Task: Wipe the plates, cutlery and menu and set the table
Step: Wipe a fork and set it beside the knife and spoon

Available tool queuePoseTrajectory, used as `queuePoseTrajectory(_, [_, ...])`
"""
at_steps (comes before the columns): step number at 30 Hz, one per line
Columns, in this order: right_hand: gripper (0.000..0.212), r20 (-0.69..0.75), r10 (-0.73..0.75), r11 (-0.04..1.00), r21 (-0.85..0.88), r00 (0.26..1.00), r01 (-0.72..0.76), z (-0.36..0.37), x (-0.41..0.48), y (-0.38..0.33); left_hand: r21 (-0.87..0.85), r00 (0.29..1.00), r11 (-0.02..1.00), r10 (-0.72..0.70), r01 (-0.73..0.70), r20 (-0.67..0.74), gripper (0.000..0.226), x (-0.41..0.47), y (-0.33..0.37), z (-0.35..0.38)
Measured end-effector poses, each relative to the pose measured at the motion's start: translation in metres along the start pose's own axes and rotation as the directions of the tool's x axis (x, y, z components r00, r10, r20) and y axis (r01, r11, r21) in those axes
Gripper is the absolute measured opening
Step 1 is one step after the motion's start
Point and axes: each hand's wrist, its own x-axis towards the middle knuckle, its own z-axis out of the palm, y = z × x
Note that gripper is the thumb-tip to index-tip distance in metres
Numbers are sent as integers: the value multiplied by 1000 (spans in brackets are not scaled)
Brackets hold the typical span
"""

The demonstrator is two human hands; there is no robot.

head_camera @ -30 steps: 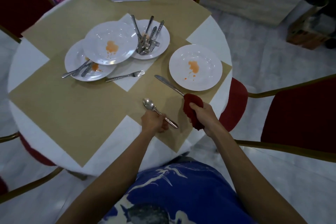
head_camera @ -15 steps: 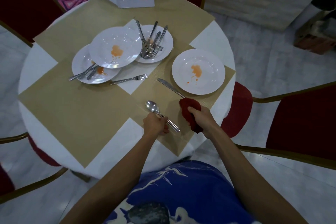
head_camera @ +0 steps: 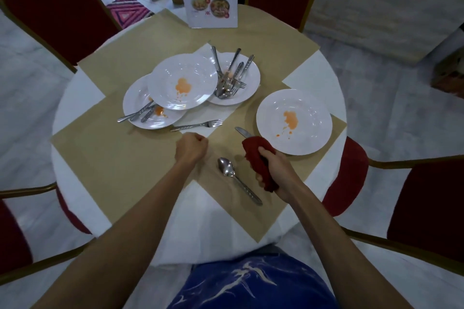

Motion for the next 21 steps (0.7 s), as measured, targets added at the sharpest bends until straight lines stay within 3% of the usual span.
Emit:
queuePoseTrajectory(5, [37,2,18,1000,-1,1000,-18,9,-3,-1,266,982,947,190,-178,-20,21,48,19,-9])
queuePoseTrajectory(9, [31,52,25,1000,12,998,-26,6,-19,-2,505,963,827,267,-246,33,19,69,15,-4])
queuePoseTrajectory(13, [24,26,-19,1000,-19,999,20,7,-32,-5,613,944,731,322,-299,76,29,72,16,-2])
queuePoseTrajectory(15, [26,18,-36,999,-20,999,37,9,-37,-7,602,935,723,328,-339,134,31,72,17,-6])
queuePoseTrajectory(17, [28,17,-62,998,1,998,62,12,-42,-11,515,931,777,322,-362,169,29,66,21,-14])
queuePoseTrajectory(21, [39,-57,-64,988,140,996,72,18,-34,-9,199,931,923,282,-329,231,20,29,35,-42])
